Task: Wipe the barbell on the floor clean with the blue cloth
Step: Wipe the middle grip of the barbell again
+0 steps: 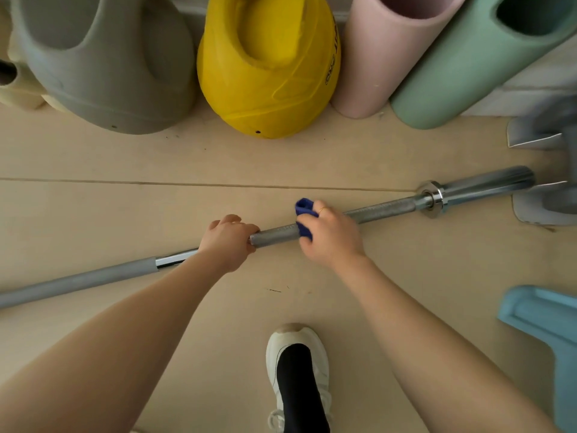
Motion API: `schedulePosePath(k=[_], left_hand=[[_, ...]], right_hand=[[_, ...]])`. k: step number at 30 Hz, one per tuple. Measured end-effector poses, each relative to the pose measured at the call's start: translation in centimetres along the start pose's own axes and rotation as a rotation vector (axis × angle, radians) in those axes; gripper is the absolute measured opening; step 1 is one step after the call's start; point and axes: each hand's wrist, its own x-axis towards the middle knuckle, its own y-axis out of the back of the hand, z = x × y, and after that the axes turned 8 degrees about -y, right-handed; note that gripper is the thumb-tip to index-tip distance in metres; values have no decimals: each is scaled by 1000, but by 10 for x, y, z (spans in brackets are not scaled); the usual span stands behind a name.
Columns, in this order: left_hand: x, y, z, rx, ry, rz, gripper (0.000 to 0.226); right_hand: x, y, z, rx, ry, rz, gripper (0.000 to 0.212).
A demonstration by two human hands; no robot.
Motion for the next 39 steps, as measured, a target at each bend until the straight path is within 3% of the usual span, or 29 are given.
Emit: schedulePosePath(k=[4, 7, 10, 14, 18, 21, 23, 27, 31, 34, 39], left_hand=[[-10, 0, -8, -70, 8, 38, 49], [-16, -3, -14, -27, -46, -2, 61], [-18, -4, -19, -75, 12, 66, 54], [-20, -4, -28, -48, 41, 109, 30], [-20, -3, -28, 14, 31, 124, 27], [-20, -6, -27, 43, 39, 126, 26], [-21, -8, -26, 33, 47, 145, 26], [-22, -13, -26, 24, 36, 174, 25], [-22, -12, -29, 75, 13, 169, 27], [-21, -12, -27, 88, 16, 166, 27], [-20, -12, -30, 21, 29, 198, 26]], right_hand=[[1, 2, -10, 17, -268, 77, 26], [-5, -5, -54, -78, -111, 10, 25], [3, -5, -67, -109, 73, -88, 27], [22, -2, -59, 9, -191, -32, 25], [10, -8, -94, -45, 29, -108, 25], [5, -7, -99, -10, 84, -186, 26], [13, -2, -84, -72, 30, -151, 23], [19, 4, -57, -115, -250, -31, 25], [-11, -15, -97, -251, -8, -13, 27], [-12, -24, -86, -270, 128, 7, 32], [9, -6, -35, -185, -258, 102, 26]])
